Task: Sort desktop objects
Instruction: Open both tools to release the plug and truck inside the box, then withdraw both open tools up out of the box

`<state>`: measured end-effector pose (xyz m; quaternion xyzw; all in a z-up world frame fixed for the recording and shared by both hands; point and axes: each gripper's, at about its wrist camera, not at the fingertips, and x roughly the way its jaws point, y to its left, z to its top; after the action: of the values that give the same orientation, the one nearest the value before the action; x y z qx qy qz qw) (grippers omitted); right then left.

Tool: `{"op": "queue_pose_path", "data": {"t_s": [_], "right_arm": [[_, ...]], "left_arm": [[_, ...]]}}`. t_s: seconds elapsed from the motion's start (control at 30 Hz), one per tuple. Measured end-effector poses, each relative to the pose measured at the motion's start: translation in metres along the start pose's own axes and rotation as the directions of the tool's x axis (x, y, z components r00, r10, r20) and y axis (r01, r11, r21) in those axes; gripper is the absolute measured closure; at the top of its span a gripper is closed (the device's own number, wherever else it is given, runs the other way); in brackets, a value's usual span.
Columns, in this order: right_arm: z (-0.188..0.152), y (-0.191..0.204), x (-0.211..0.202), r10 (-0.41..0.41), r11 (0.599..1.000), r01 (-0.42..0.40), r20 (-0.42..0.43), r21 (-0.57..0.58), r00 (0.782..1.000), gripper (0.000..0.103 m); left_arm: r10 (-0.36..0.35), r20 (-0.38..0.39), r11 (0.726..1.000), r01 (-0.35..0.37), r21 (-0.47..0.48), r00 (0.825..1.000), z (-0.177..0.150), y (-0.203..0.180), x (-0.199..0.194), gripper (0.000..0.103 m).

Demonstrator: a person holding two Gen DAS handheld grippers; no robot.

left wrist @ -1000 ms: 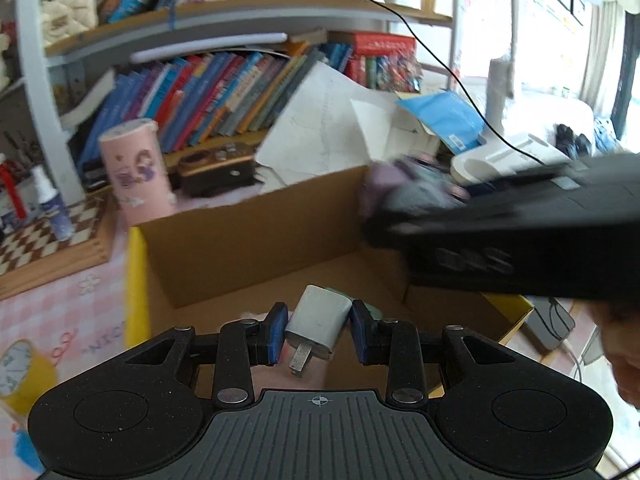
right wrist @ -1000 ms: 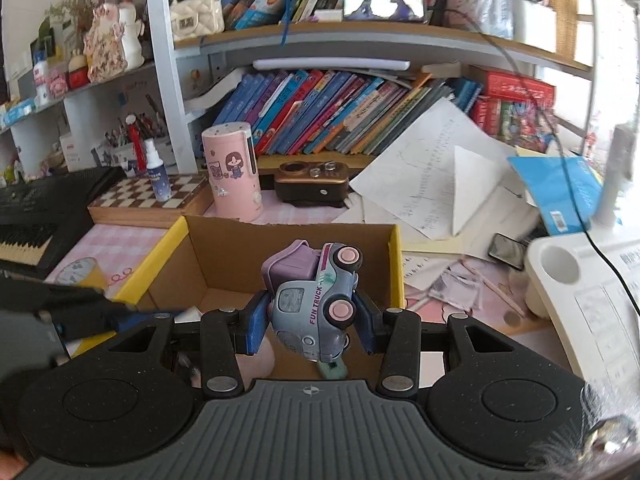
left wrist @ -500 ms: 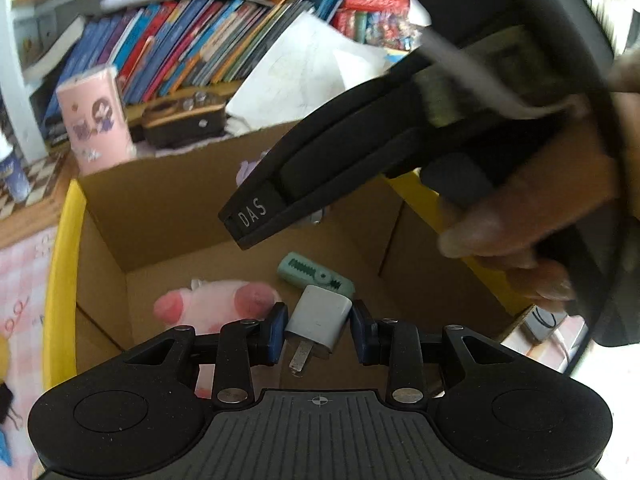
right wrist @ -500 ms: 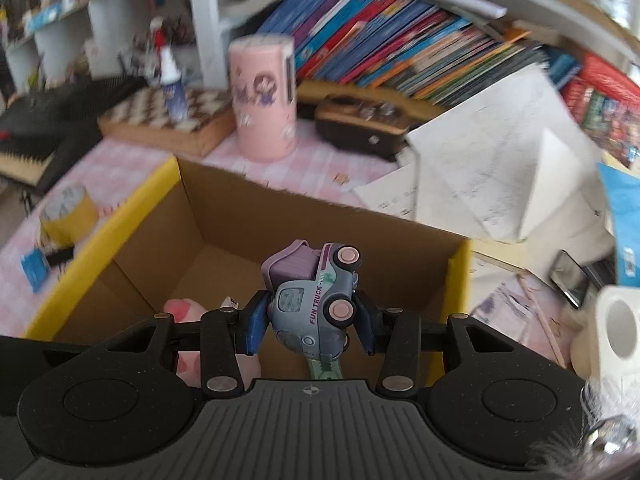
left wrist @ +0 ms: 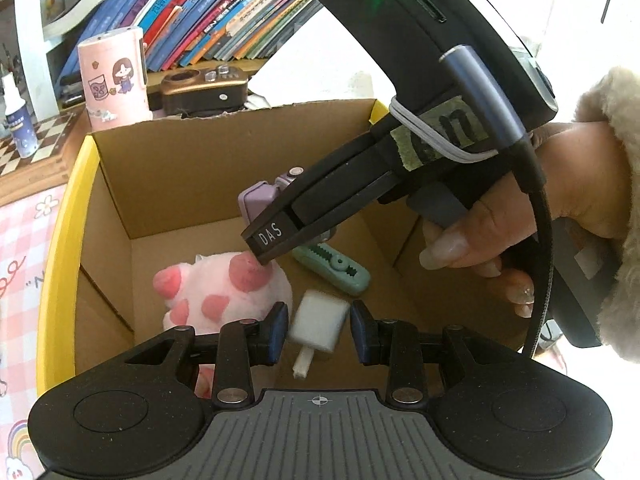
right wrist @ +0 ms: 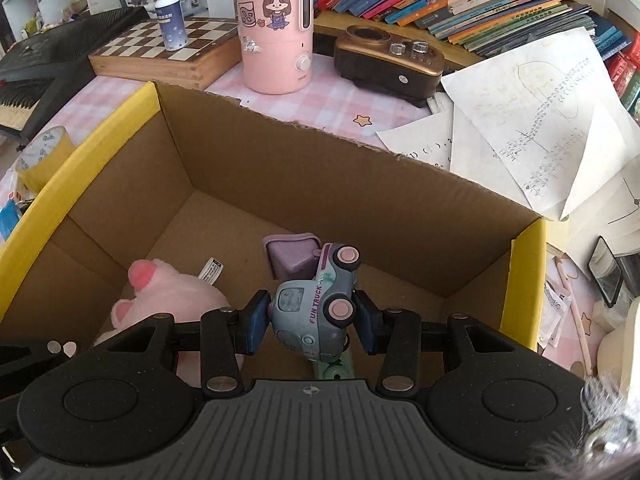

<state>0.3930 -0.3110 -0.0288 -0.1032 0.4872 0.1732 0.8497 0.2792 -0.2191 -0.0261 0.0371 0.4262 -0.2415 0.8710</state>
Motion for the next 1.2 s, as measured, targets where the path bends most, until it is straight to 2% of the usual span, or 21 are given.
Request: {"op": "queue_pose_path", "data": {"t_s": [0.17, 0.23, 0.33, 0.5, 0.63, 0.7, 0.9, 1.0, 1.1, 1.2], "right_arm": [[0.001, -0.003, 0.002, -0.005, 1.0, 0.005, 0.003, 0.019, 1.0, 0.061], [0.001, -0.004, 0.0, -0.006, 1.0, 0.005, 0.016, 0.029, 1.0, 0.061], [0.001, -0.003, -0.004, -0.004, 0.999, 0.002, 0.036, 0.036, 0.999, 0.053], [0.0, -0.003, -0.022, -0.003, 0.998, -0.002, 0.089, 0.058, 0.996, 0.046], [-0.005, -0.001, -0.043, -0.014, 0.998, 0.004, 0.151, 0.066, 0.988, 0.045], [-0.01, -0.001, -0.055, -0.022, 0.997, 0.008, 0.182, 0.08, 0.983, 0.045], [-0.031, 0.002, -0.096, -0.048, 0.987, 0.001, 0.296, 0.159, 0.954, 0.045], [-0.045, 0.011, -0.115, -0.072, 0.986, 0.016, 0.346, 0.163, 0.935, 0.044], [-0.06, 0.02, -0.131, -0.102, 0.984, 0.037, 0.388, 0.172, 0.916, 0.044], [-0.075, 0.029, -0.145, -0.132, 0.98, 0.053, 0.425, 0.192, 0.896, 0.042]], "left_arm": [[0.017, 0.015, 1.0, -0.018, 0.024, 1.0, 0.002, -0.002, -0.003, 0.067], [0.02, 0.027, 0.999, -0.021, 0.028, 0.999, 0.002, -0.001, -0.006, 0.062], [0.026, 0.053, 0.999, -0.028, 0.033, 0.998, 0.002, 0.0, -0.013, 0.054], [0.046, 0.095, 0.998, -0.049, 0.032, 0.994, 0.004, 0.004, -0.026, 0.046], [0.065, 0.124, 0.997, -0.068, 0.025, 0.99, 0.006, 0.007, -0.036, 0.037], [0.073, 0.141, 0.997, -0.076, 0.019, 0.987, 0.007, 0.009, -0.044, 0.036], [0.116, 0.201, 0.993, -0.119, 0.003, 0.973, 0.001, 0.014, -0.075, 0.03], [0.141, 0.23, 0.99, -0.143, -0.007, 0.963, -0.004, 0.018, -0.09, 0.028], [0.173, 0.258, 0.985, -0.171, -0.031, 0.95, -0.01, 0.022, -0.106, 0.026], [0.208, 0.287, 0.978, -0.2, -0.056, 0.935, -0.019, 0.025, -0.122, 0.02]]}}
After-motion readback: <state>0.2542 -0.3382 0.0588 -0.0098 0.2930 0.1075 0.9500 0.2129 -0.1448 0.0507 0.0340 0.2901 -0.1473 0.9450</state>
